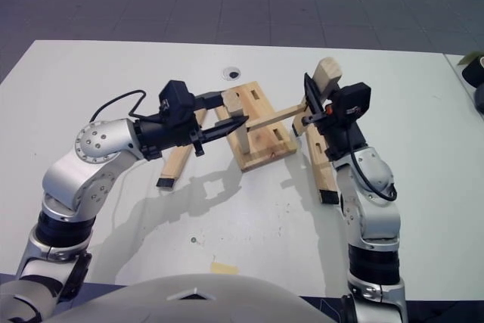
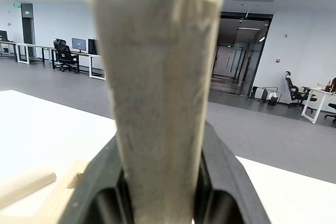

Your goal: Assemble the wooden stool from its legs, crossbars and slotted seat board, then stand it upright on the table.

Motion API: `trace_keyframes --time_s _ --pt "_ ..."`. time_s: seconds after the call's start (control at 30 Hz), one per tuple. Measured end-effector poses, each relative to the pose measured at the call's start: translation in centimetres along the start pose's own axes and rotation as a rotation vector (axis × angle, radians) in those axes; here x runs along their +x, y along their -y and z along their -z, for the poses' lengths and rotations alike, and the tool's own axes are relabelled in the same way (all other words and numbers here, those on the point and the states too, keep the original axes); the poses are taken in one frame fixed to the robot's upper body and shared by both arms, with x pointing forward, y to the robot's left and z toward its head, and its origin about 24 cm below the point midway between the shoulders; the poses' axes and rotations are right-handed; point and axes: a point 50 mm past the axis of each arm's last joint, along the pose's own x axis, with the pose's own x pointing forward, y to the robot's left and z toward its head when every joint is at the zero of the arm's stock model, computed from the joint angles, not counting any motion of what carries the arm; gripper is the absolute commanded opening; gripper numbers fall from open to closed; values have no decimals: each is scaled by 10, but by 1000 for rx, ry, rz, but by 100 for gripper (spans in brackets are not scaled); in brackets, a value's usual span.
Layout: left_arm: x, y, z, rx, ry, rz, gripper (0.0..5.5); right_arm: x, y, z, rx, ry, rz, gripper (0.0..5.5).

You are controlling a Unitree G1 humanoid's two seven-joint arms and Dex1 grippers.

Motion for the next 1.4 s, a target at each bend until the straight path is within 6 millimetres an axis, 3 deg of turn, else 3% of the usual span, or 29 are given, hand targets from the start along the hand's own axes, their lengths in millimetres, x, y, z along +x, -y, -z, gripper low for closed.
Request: trace_keyframes --time_s 0.33,0.97,1.4 --pt "-22 0 6 -7 -14 -25 203 8 -16 2 -17 35 -73 101" --pt "-15 1 6 0 -2 -13 203 9 -15 -6 15 30 -87 101" --pt "-13 0 5 5 -9 -10 203 9 -17 -11 -182 32 -148 101"
